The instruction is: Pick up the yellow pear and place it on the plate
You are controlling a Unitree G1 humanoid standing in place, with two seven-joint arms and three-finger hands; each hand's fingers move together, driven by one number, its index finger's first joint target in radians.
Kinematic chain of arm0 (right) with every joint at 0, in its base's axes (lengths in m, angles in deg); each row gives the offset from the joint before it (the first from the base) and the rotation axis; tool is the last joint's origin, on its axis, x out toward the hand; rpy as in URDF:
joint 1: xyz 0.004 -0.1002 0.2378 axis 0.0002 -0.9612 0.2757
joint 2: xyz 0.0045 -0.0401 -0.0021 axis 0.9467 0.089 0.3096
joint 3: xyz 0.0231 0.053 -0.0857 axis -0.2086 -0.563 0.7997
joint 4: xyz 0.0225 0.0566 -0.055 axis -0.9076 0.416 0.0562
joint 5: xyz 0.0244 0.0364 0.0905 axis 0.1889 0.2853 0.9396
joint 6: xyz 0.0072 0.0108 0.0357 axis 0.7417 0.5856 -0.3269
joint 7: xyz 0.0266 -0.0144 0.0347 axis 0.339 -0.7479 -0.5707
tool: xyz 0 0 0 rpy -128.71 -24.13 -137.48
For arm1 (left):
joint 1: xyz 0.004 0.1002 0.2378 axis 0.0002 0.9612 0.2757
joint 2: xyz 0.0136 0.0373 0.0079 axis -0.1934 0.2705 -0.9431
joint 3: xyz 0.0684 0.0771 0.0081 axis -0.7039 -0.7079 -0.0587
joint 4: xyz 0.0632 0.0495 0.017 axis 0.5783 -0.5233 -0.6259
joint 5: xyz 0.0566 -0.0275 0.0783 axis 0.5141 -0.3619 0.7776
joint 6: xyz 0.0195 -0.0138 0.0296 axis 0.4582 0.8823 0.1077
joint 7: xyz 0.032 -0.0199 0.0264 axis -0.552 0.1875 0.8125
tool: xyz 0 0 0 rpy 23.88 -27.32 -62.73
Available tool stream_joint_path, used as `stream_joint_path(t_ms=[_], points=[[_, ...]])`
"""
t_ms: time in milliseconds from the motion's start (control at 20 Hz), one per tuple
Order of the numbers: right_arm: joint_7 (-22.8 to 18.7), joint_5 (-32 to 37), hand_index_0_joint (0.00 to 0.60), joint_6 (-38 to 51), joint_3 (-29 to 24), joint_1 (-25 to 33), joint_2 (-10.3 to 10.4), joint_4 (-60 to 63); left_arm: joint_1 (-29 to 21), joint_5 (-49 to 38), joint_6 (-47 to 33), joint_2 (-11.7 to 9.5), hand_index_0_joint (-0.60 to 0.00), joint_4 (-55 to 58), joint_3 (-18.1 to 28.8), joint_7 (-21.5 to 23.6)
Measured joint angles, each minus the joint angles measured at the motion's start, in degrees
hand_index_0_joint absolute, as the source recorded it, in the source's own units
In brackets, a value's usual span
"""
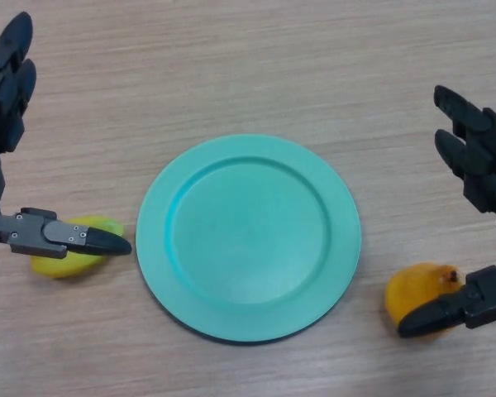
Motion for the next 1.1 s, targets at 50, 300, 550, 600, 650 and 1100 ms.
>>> stream_joint_path(t_ms=[50,300,550,600,650,1100], points=[[0.05,0.0,0.0,0.41,-0.32,-0.17,0.0,0.23,0.04,-0.01,-0.01,0.02,0.0,0.0,0.0,0.0],[0.94,2.08,0.0,6.49,-3.05,-4.17,1.05,4.0,0.18,-0.74,-0.08,0.78,0.0,-1.58,-0.13,0.03],[0.93,3.94,0.0,13.68,-6.1,-6.48,1.81,14.71,0.56,0.02,-0.44,1.36,0.0,-4.15,-2.98,0.23],[0.89,3.65,0.0,17.94,-6.09,-6.62,1.82,17.39,0.52,0.02,-0.44,1.4,0.0,-4.14,-3.32,0.24],[0.12,2.35,0.0,22.39,-6.03,-6.67,1.83,20.54,0.49,0.03,-0.44,1.5,0.0,-4.12,-3.44,0.25],[-11.86,-1.56,0.0,45.46,-2.98,-4.62,1.65,45.27,0.06,1.42,-0.43,1.58,0.0,-1.94,-3.44,0.75]])
